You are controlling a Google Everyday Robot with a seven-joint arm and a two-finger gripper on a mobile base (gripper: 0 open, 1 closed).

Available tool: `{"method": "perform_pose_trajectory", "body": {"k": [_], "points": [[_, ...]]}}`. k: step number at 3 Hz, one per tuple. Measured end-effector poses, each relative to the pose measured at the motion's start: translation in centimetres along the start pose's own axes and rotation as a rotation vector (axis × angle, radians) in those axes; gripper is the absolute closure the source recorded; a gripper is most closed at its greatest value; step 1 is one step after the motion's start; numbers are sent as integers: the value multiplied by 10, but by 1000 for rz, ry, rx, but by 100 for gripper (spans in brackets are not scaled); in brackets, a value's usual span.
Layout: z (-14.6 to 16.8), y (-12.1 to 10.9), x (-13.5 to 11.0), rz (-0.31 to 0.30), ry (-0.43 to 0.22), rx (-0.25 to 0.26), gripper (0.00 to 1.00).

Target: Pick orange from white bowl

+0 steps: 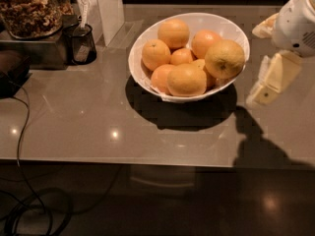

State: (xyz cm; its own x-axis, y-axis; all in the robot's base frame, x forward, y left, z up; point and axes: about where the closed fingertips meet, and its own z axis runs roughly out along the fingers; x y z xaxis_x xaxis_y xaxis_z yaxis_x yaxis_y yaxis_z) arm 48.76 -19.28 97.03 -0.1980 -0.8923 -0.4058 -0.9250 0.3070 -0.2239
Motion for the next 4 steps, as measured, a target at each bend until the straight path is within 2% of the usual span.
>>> {"method": "perform_pose_trajectory", "body": {"k": [1, 2, 3, 4], "points": [[27, -31, -26, 16, -108, -36, 0], [30, -34, -26, 19, -116, -39, 0], [55, -62, -27, 40, -113, -41, 0], [55, -62, -27, 40, -113, -41, 0]]}}
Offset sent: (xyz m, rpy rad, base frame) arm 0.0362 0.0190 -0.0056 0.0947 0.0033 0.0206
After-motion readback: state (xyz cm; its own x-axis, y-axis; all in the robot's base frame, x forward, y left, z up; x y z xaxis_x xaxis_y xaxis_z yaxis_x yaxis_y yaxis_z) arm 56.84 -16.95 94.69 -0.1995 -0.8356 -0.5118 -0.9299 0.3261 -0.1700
